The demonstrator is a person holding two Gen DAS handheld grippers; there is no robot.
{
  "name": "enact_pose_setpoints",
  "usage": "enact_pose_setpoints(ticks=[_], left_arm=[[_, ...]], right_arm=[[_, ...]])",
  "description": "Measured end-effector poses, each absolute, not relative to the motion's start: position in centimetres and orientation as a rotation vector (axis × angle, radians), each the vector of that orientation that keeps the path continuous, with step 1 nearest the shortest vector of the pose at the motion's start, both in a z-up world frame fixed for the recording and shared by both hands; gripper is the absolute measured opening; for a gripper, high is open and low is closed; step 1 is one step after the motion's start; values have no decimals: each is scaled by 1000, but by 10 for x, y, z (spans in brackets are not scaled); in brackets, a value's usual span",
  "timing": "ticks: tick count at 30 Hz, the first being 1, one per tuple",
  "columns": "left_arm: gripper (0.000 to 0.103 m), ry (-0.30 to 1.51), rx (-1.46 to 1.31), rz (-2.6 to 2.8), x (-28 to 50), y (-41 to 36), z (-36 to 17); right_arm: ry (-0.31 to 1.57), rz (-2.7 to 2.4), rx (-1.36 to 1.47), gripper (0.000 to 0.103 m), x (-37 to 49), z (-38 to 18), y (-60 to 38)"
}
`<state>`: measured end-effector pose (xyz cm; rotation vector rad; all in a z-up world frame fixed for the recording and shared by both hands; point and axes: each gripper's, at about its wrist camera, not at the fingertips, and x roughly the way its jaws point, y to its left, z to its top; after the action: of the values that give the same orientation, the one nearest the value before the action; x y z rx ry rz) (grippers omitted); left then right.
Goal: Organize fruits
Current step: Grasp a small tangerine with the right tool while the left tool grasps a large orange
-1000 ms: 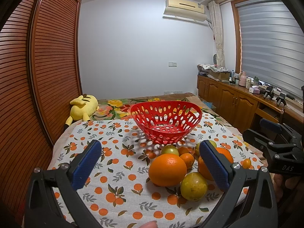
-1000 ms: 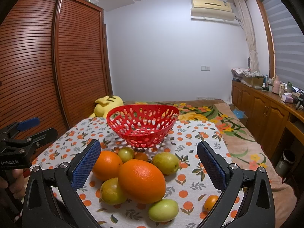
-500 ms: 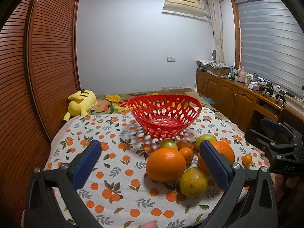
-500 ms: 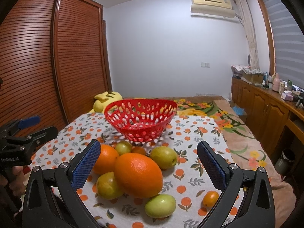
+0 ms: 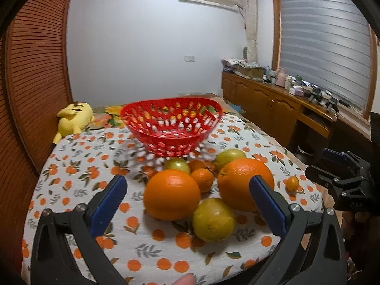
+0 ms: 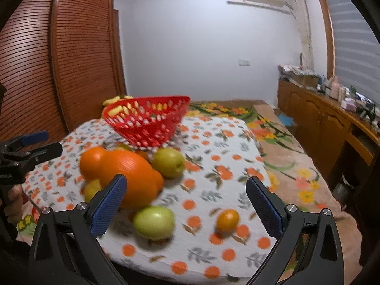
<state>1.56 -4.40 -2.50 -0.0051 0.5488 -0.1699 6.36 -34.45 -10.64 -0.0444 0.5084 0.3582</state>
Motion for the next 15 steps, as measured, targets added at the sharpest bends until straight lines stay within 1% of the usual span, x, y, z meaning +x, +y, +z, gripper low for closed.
enact_pose_setpoints(ticks=[5,8,10,11,13,15], left_arm=[[103,579,-2,-208,23,-52,-31],[103,589,3,-235,27,-59,-33],[103,601,5,-252,30,-63,-35],[103,611,4,-267,33,-67,-37],[103,626,3,-283,38,-72,-40],[103,641,2,-302,42,-78,-43]], right_arm=[[544,341,-52,99,65,-117,-361],[583,338,-41,94,70,-127,-372],[613,344,-31,87,76,-134,-376],[625,348,-31,86,78,-137,-378],[650,360,-38,77,82,-142,-378],[665,371,-42,71,87,-147,-377]])
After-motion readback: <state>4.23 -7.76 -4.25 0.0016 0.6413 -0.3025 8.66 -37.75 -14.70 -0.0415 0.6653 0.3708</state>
